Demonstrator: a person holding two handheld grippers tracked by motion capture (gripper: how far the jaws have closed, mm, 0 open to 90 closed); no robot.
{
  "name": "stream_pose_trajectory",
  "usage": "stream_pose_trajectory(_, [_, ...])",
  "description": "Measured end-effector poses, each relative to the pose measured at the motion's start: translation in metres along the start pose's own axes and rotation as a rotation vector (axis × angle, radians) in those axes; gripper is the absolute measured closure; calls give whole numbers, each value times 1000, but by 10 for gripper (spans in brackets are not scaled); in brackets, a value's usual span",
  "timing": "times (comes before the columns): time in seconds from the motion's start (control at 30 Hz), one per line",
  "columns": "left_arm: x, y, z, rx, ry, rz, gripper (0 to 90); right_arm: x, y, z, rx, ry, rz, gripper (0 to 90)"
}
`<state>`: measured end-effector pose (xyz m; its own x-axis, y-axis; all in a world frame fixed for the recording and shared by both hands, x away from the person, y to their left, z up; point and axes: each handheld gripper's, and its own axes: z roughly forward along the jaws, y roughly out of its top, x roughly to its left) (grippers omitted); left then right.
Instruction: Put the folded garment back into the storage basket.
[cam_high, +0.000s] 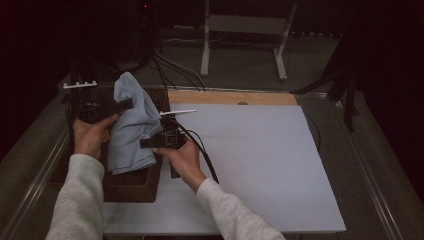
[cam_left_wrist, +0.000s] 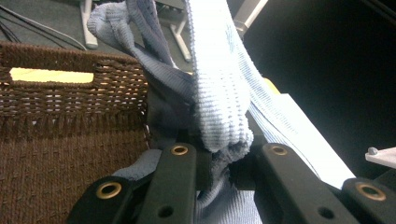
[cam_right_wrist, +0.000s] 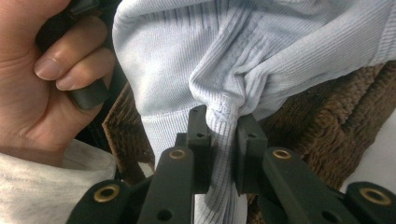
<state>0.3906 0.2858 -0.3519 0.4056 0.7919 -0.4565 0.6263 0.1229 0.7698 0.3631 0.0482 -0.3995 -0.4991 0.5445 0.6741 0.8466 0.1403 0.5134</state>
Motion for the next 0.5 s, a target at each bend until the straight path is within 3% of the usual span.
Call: stream_pose_trajectory(0.5, [11, -6, -8, 4, 25, -9, 821, 6, -4, 14, 17, -5, -7, 797])
